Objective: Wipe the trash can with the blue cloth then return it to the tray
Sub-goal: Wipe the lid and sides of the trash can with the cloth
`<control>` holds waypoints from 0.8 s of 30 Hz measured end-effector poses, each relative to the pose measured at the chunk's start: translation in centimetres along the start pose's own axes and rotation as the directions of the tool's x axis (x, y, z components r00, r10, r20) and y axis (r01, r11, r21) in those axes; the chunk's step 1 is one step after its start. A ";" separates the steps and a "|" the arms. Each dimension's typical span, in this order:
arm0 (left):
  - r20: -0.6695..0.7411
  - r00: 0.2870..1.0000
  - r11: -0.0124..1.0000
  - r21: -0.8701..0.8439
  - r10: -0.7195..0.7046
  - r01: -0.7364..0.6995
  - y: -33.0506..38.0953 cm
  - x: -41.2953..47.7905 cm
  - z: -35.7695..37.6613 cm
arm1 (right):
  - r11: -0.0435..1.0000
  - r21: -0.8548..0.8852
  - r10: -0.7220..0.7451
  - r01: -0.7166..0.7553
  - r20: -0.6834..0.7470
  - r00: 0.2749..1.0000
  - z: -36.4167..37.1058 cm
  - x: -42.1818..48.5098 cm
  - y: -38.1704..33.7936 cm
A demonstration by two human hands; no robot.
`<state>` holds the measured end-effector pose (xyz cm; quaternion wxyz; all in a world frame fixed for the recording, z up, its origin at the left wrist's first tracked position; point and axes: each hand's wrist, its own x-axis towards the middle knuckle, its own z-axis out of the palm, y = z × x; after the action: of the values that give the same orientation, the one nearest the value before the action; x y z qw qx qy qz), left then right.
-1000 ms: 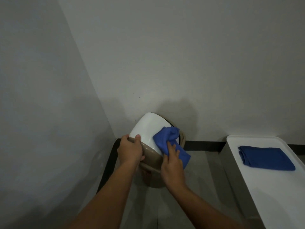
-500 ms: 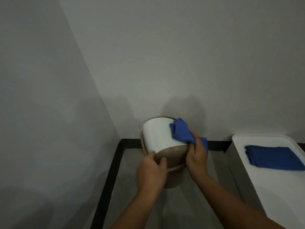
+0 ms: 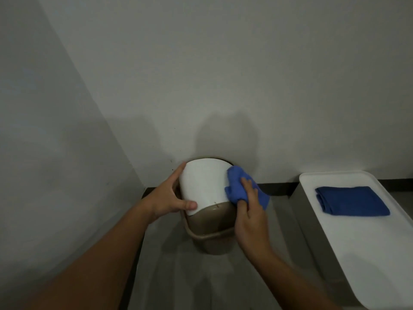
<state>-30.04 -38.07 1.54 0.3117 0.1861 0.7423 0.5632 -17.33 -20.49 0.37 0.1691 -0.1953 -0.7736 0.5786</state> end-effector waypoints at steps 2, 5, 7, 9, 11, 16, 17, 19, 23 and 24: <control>-0.007 1.000 1.000 0.006 0.029 -0.029 -0.6 0.3 -0.1 | 0.985 -0.127 -0.115 0.120 0.052 0.992 1.1 -1.0 -0.2; 0.001 0.999 0.999 -0.010 0.041 -0.041 -1.3 0.6 -0.3 | 0.939 -0.224 -0.237 0.262 0.133 0.962 2.5 -2.8 -0.1; -0.002 0.999 0.999 0.006 0.049 -0.049 -1.3 0.6 -0.3 | 0.917 -0.208 -0.299 0.340 0.204 0.932 3.3 -4.1 0.1; -0.016 0.999 0.997 0.064 0.040 -0.039 -1.4 0.8 -0.5 | 0.923 -0.134 -0.323 0.360 0.236 0.916 3.5 -5.2 0.2; -0.024 0.999 0.992 0.123 0.042 -0.038 -1.5 1.0 -0.8 | 0.976 0.082 -0.212 0.200 0.182 0.960 2.8 -5.4 -0.1; -0.011 1.000 0.972 0.234 0.028 -0.025 0.1 0.8 -2.2 | 0.741 0.670 0.178 0.041 -0.255 0.950 -1.5 -2.4 -0.7; -0.030 0.999 0.951 0.310 0.015 -0.004 0.3 0.9 -2.6 | 0.699 0.710 0.202 0.085 -0.310 0.929 -2.6 -1.3 -0.9; -0.051 0.999 0.879 0.475 -0.011 0.034 0.9 1.4 -3.1 | 0.719 0.684 0.205 0.123 -0.378 0.903 -4.2 0.7 -1.1; 0.089 0.996 0.743 0.665 0.016 -0.072 2.0 2.7 -1.4 | 0.909 0.410 0.207 -0.068 -0.305 0.930 -3.5 1.2 0.5; 0.089 0.996 0.742 0.666 0.024 -0.077 2.0 2.7 -0.8 | 0.921 0.378 0.213 -0.098 -0.275 0.938 -3.0 0.8 0.8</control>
<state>-32.75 -36.37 2.94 0.2364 0.3262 0.8773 0.2609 -16.50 -17.36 0.41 0.2742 -0.3111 -0.6005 0.6836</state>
